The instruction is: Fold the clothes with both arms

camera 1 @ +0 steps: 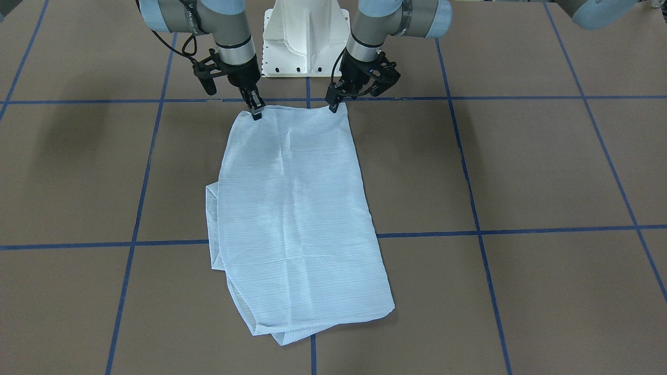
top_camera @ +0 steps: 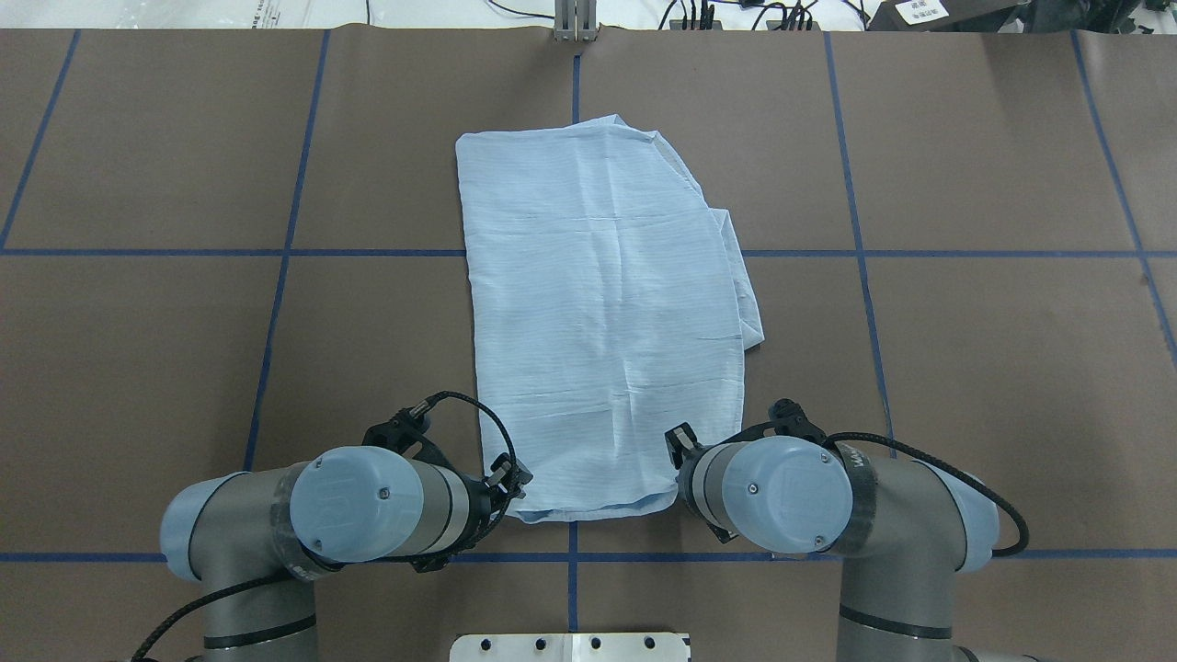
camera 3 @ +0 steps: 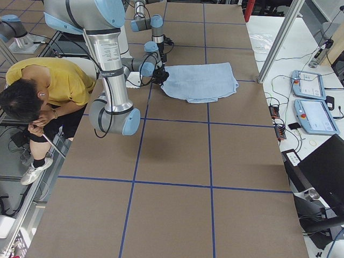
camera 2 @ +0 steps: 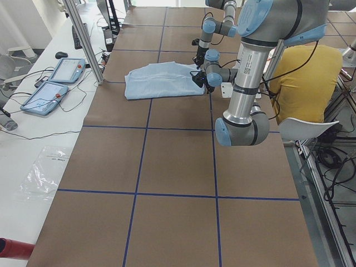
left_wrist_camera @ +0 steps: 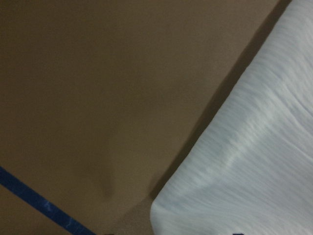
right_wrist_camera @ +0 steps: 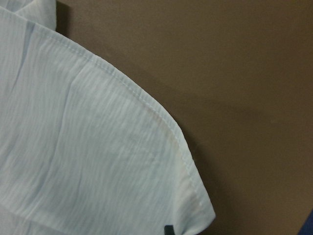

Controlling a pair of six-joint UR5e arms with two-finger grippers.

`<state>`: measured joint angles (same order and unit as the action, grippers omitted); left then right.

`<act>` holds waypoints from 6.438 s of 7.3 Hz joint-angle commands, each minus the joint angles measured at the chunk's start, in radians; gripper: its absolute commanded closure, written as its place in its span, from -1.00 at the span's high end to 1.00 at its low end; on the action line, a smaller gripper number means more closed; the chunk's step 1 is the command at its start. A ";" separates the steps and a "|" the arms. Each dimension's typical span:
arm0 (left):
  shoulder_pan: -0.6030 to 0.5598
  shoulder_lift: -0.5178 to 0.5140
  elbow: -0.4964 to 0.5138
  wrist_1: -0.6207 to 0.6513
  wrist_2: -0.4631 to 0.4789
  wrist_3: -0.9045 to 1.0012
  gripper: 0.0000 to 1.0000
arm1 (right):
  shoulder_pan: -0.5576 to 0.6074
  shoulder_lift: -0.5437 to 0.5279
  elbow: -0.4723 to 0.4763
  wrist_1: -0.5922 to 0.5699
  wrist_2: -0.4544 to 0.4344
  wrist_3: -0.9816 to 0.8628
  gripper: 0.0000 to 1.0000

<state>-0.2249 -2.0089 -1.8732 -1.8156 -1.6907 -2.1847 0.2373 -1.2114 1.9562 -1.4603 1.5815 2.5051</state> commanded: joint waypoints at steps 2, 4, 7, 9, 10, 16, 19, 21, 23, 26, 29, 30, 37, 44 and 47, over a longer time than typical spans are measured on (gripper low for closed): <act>0.002 -0.002 0.006 -0.008 -0.001 -0.004 -0.24 | 0.000 0.003 0.003 0.000 0.002 0.000 -1.00; 0.002 -0.005 0.000 -0.011 -0.004 -0.003 -1.00 | 0.000 0.006 0.003 0.000 0.000 0.000 -1.00; -0.008 0.012 -0.113 0.002 -0.033 0.000 -1.00 | 0.004 -0.006 0.041 -0.002 -0.003 0.000 -1.00; 0.004 0.042 -0.229 0.024 -0.052 -0.019 -1.00 | -0.013 -0.083 0.209 -0.009 -0.002 0.020 -1.00; 0.006 0.039 -0.310 0.092 -0.058 -0.055 -1.00 | -0.012 -0.115 0.318 -0.030 0.003 0.027 -1.00; -0.429 -0.132 0.007 0.028 -0.153 0.268 -1.00 | 0.399 0.237 -0.077 -0.106 0.192 -0.208 -1.00; -0.528 -0.253 0.397 -0.192 -0.181 0.365 -1.00 | 0.479 0.522 -0.625 0.046 0.276 -0.377 -1.00; -0.544 -0.302 0.619 -0.376 -0.173 0.439 -1.00 | 0.484 0.570 -0.869 0.254 0.293 -0.474 -1.00; -0.580 -0.320 0.750 -0.494 -0.162 0.539 1.00 | 0.540 0.605 -1.009 0.353 0.337 -0.578 1.00; -0.659 -0.320 0.747 -0.490 -0.202 0.650 1.00 | 0.655 0.557 -1.007 0.351 0.460 -0.772 1.00; -0.744 -0.101 0.500 -0.485 -0.305 1.048 1.00 | 0.781 0.254 -0.745 0.322 0.598 -1.142 1.00; -0.796 -0.018 0.440 -0.467 -0.308 1.238 1.00 | 0.857 0.186 -0.699 0.292 0.636 -1.299 1.00; -1.313 0.275 0.431 -0.257 -0.597 2.255 1.00 | 1.326 -0.110 -0.645 -0.055 0.736 -2.488 1.00; -1.309 0.478 0.194 -0.139 -0.621 2.131 1.00 | 1.297 -0.386 -0.332 -0.112 0.727 -2.471 1.00; -1.309 0.480 0.200 -0.165 -0.621 2.123 1.00 | 1.291 -0.393 -0.326 -0.104 0.730 -2.474 1.00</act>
<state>-1.5359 -1.5294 -1.6796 -1.9777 -2.3186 -0.0602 1.5304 -1.6033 1.6286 -1.5666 2.3086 0.0293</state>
